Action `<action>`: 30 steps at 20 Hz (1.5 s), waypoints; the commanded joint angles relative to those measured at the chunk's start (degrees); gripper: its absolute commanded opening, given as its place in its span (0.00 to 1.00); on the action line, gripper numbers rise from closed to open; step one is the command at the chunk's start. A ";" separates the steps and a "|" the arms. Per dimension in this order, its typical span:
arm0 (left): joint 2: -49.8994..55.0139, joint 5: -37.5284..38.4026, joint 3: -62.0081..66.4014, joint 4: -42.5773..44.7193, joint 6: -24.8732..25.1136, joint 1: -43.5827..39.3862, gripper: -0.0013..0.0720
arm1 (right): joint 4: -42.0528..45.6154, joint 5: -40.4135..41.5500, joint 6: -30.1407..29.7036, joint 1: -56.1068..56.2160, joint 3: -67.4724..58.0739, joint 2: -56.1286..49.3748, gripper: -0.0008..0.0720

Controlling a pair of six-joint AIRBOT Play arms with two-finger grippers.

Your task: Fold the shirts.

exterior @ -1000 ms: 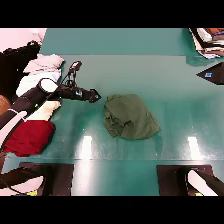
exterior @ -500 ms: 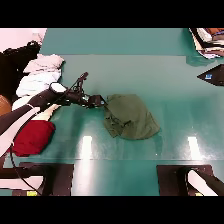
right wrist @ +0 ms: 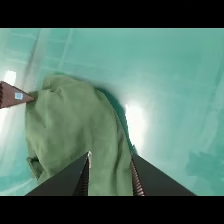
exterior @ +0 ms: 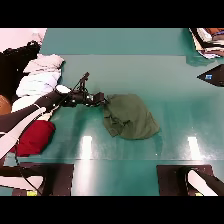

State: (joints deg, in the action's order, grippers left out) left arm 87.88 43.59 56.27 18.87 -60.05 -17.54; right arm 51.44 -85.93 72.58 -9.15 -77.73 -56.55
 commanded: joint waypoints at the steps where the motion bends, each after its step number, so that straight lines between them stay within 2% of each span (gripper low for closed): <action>1: -2.32 -1.14 0.04 -0.85 0.50 2.78 0.04 | 4.20 -1.75 1.55 0.85 0.20 -0.02 0.43; 3: -7.02 -2.03 0.04 2.45 0.50 5.33 0.04 | 9.09 -2.03 3.39 2.60 4.11 1.11 0.43; 5: -11.91 -2.60 0.04 8.13 0.46 6.93 0.04 | 9.57 0.48 4.66 4.87 12.35 3.26 0.43; 6: -13.92 -2.58 0.04 10.80 0.46 7.19 0.04 | 9.53 2.16 6.21 6.47 17.05 4.15 0.49; 7: -15.43 -2.25 0.04 13.40 0.44 7.19 0.04 | 9.44 4.02 7.28 8.37 22.14 4.70 0.74; 8: -16.52 -1.64 0.04 15.67 0.13 7.17 0.04 | 7.87 5.46 7.50 10.58 27.21 4.66 0.90; 11: -17.11 -0.09 0.02 16.76 -0.15 7.17 0.05 | -2.64 13.46 6.80 17.25 38.71 0.87 0.89; 13: -17.11 0.11 0.04 16.76 -0.22 7.17 0.04 | -8.70 21.62 4.31 23.91 42.38 -3.50 0.86; 14: -17.11 0.09 0.02 16.81 -0.20 7.17 0.04 | -10.80 25.70 3.72 27.45 42.86 -6.12 0.79; 17: -17.11 -0.04 0.04 17.20 -1.29 7.17 0.04 | -11.41 32.70 3.30 34.29 40.39 -13.18 0.76; 18: -17.11 -0.02 0.04 17.25 -1.57 7.17 0.04 | -11.30 33.29 3.26 35.39 38.71 -15.54 0.61; 21: -17.29 -0.02 0.04 18.12 -1.75 7.17 0.04 | -10.80 32.59 0.24 36.52 33.44 -20.35 0.03; 23: -18.93 -0.17 1.05 22.75 -5.92 7.19 0.04 | -9.68 29.86 -0.59 34.93 29.24 -20.41 0.03; 26: -25.53 0.50 7.34 33.83 -10.73 7.19 0.04 | -7.13 22.16 -0.48 28.68 20.15 -14.36 0.03; 28: -30.99 2.21 14.53 38.51 -12.13 7.19 0.04 | -7.10 16.00 0.39 23.08 12.61 -8.57 0.03; 30: -35.71 4.76 21.92 38.56 -12.13 7.17 0.04 | -6.75 11.93 1.11 18.10 5.05 -3.08 0.03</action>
State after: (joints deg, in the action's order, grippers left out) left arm 58.13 45.69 69.97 52.36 -70.17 -10.39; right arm 43.90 -66.72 72.88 14.96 -63.44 -65.82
